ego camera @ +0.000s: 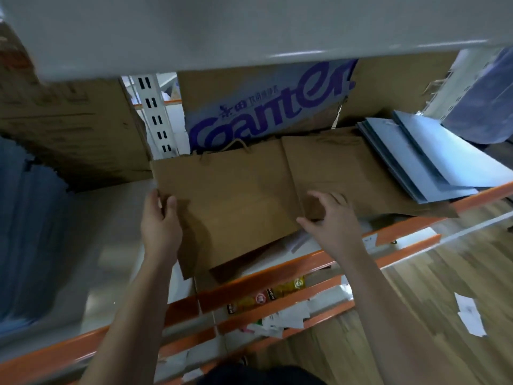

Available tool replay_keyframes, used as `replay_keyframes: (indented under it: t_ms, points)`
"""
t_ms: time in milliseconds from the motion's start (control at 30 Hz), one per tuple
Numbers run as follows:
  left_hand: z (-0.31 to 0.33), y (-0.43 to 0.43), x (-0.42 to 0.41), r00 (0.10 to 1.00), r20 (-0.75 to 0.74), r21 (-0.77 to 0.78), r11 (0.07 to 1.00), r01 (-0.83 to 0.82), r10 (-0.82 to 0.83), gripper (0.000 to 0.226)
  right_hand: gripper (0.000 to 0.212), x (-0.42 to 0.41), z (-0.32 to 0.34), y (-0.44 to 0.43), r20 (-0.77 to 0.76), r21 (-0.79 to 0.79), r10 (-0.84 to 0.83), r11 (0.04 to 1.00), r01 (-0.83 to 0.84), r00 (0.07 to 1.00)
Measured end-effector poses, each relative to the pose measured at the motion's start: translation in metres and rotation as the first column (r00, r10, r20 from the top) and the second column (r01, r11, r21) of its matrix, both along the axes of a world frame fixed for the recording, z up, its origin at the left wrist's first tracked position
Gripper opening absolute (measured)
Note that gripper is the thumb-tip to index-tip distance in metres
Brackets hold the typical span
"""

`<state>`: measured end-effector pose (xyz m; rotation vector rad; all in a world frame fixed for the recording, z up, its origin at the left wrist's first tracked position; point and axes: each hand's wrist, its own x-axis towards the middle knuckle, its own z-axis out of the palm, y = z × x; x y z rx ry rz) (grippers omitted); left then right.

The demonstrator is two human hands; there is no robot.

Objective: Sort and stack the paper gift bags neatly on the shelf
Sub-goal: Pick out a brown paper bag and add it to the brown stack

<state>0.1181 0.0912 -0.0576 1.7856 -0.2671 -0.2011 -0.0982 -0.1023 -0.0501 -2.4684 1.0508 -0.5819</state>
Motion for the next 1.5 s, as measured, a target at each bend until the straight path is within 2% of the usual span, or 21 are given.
replay_keyframes:
  t_ms: [133,367,533,667,800,933,1033,1133,1233,1300,1400,1500]
  points:
    - [-0.002,0.008,-0.008,0.997,-0.027,0.011,0.998,-0.07,0.07,0.023,0.057,0.001,-0.007,-0.011,-0.026,-0.013,0.062,0.998,-0.062,0.998]
    - [-0.008,0.018,-0.021,0.988,-0.013,0.027,0.988,-0.151,0.151,0.032,0.043,0.003,0.002,-0.014,0.049,-0.063,0.178,0.983,-0.175,0.983]
    - [-0.007,0.024,-0.029,0.984,0.008,0.033,0.984,-0.178,0.178,0.028,0.04,0.01,0.002,-0.014,0.154,-0.034,0.286,0.958,-0.284,0.946]
    - [-0.004,0.024,-0.034,0.98,0.018,0.033,0.98,-0.198,0.198,0.016,0.037,0.013,0.001,-0.01,0.227,-0.06,0.354,0.935,-0.35,0.907]
    - [-0.007,0.025,-0.036,0.976,0.033,0.053,0.975,-0.215,0.214,0.02,0.033,0.027,0.002,0.015,0.224,-0.089,0.507,0.861,-0.501,0.832]
    - [-0.012,0.029,-0.035,0.976,0.008,0.089,0.972,-0.22,0.22,0.025,0.029,0.045,0.001,0.054,0.21,-0.046,0.657,0.746,-0.664,0.724]
    - [-0.015,0.035,-0.032,0.972,0.003,0.127,0.964,-0.232,0.234,0.029,0.024,0.055,-0.002,0.079,0.184,-0.072,0.746,0.659,-0.748,0.64]
    - [-0.013,0.038,-0.032,0.969,0.01,0.154,0.958,-0.244,0.245,0.03,0.022,0.06,-0.004,0.083,0.142,-0.014,0.768,0.632,-0.775,0.624]
    - [-0.013,0.039,-0.031,0.972,0.003,0.148,0.961,-0.233,0.235,0.028,0.026,0.058,0.001,0.067,0.14,0.057,0.724,0.675,-0.736,0.675]
    - [-0.012,0.04,-0.031,0.975,0.004,0.148,0.964,-0.222,0.224,0.025,0.029,0.055,0.008,0.046,0.111,0.054,0.636,0.763,-0.644,0.764]
    - [-0.011,0.039,-0.032,0.971,-0.018,0.147,0.962,-0.232,0.237,0.025,0.044,0.048,0.017,-0.001,-0.055,0.039,0.398,0.917,-0.396,0.916]
    - [-0.008,0.036,-0.033,0.966,-0.043,0.155,0.957,-0.246,0.255,0.021,0.07,0.035,0.019,-0.044,-0.281,0.017,0.117,0.993,-0.117,0.952]
